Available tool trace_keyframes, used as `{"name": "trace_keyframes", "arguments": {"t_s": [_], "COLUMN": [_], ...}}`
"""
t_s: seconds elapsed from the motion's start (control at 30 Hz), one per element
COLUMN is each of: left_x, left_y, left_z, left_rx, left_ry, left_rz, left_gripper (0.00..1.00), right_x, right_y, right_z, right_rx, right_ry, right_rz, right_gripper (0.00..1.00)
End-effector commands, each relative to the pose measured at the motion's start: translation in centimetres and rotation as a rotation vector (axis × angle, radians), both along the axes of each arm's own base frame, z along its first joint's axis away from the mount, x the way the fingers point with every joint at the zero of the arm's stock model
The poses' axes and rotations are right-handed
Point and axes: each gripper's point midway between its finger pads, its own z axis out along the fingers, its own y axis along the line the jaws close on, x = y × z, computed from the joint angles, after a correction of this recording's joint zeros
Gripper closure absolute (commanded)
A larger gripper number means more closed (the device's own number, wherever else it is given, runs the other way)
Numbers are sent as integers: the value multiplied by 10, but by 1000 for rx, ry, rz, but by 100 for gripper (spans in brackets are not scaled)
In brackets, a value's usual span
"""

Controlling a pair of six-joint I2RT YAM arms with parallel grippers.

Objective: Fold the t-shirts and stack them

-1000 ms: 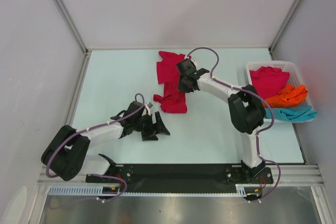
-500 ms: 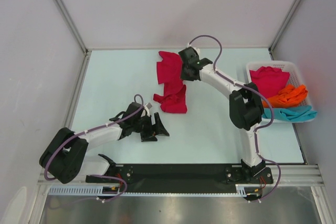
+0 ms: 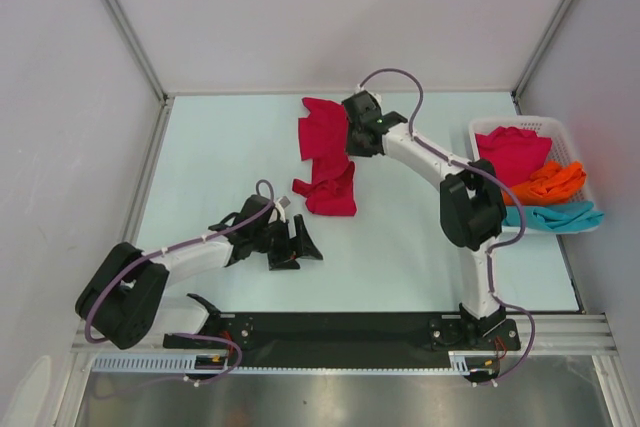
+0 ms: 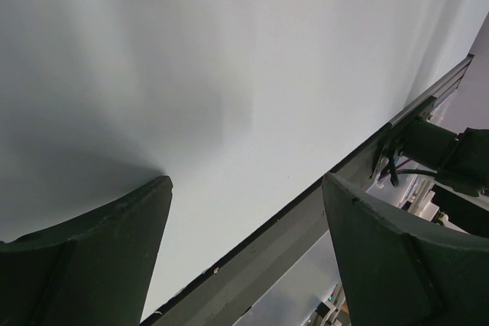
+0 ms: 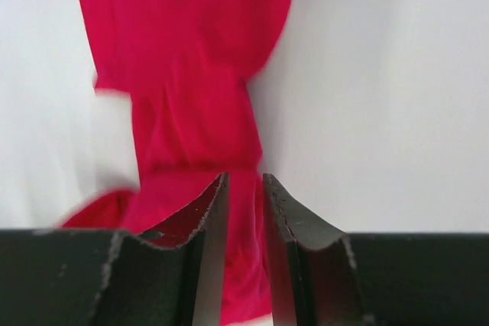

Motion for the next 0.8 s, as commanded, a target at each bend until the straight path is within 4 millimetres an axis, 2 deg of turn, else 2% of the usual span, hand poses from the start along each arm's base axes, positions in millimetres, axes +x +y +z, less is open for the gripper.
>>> {"name": "trace_keyframes", "arguments": {"t_s": [0.0,0.03,0.07,0.1,0.13,0.17,0.2,0.23,0.33,0.4,0.53,0.6,0.73,0.77], "left_x": [-8,-8,-8,-8,-8,-7,-7,-7,-8,-9,-11,-12,-11,-10], "left_y": [11,10,10,10,9,9,9,9,10,10,12,12,13,14], "left_z": [-22,-23,-24,-24,-25,-25,-25,-26,-28,-29,-31,-30,-29,-28], "left_rx": [72,73,73,73,71,72,72,73,77,78,82,83,93,96], "left_ry": [27,31,34,32,35,34,35,35,41,43,47,48,44,40], "left_rz": [-16,-16,-17,-18,-20,-19,-18,-19,-22,-22,-24,-25,-21,-23], "left_gripper": [12,12,12,12,12,12,12,12,12,12,12,12,13,13], "right_x": [-50,-58,-68,-80,-91,-100,-109,-119,-137,-143,-153,-155,-151,-147], "right_y": [14,14,15,10,16,16,14,20,19,21,23,27,33,37], "right_z": [34,36,51,38,38,46,38,37,35,31,6,0,-12,-10], "right_rx": [37,47,71,55,59,78,64,62,41,54,51,53,42,47], "right_ry": [-41,-43,-66,-42,-39,-49,-37,-36,-38,-30,26,36,50,43], "right_rz": [73,72,77,76,93,94,94,111,108,108,119,128,140,144], "right_gripper": [71,72,72,72,72,72,72,72,73,73,73,74,74,74]}}
